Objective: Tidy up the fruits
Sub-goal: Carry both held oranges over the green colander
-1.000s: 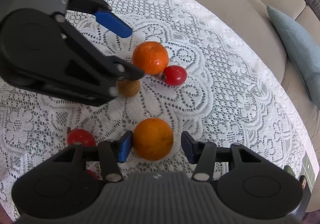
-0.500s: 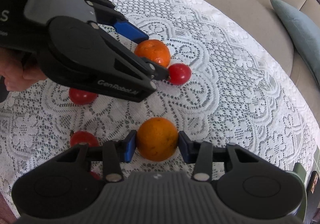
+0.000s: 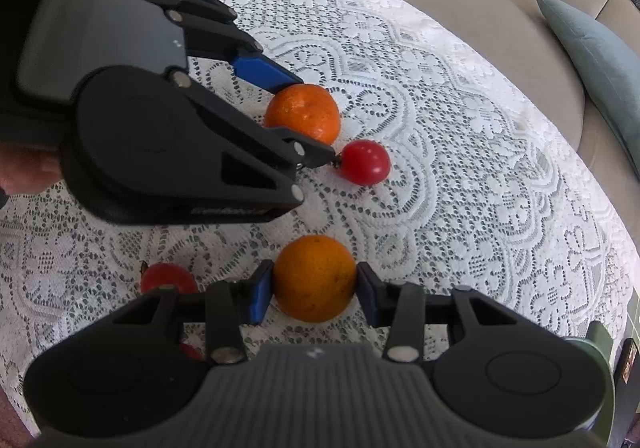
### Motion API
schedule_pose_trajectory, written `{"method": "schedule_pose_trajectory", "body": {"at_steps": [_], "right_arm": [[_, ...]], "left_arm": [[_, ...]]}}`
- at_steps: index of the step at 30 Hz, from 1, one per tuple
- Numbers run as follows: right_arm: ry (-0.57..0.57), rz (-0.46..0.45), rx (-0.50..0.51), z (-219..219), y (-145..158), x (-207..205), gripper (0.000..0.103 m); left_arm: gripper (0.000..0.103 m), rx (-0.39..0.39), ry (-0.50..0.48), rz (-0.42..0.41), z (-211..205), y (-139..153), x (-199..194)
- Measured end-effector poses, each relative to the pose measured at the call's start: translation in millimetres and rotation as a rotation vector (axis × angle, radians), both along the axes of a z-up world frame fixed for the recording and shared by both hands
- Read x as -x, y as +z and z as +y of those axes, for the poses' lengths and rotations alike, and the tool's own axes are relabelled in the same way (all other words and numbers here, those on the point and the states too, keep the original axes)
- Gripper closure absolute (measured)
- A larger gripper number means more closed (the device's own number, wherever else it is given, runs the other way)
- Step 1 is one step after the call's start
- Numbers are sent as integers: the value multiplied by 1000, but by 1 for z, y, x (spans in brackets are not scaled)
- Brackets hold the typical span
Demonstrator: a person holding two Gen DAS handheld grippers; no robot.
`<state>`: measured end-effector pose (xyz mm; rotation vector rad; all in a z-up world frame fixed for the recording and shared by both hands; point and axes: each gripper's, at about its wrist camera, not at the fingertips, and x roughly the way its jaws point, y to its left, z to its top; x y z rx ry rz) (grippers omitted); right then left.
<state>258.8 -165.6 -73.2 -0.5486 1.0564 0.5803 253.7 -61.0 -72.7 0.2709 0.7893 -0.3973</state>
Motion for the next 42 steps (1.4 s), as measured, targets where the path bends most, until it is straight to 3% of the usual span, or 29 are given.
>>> {"method": "schedule_pose_trajectory", "body": {"at_steps": [17, 27, 42], "right_arm": [[34, -40, -10, 6, 15, 13, 62], [94, -80, -6, 13, 38, 36, 62], [127, -137, 21, -24, 82, 77, 62]], "left_arm": [[52, 43, 34, 12, 14, 31, 32], [52, 58, 120, 78, 22, 44, 57], [52, 79, -20, 72, -17, 81, 110]]}}
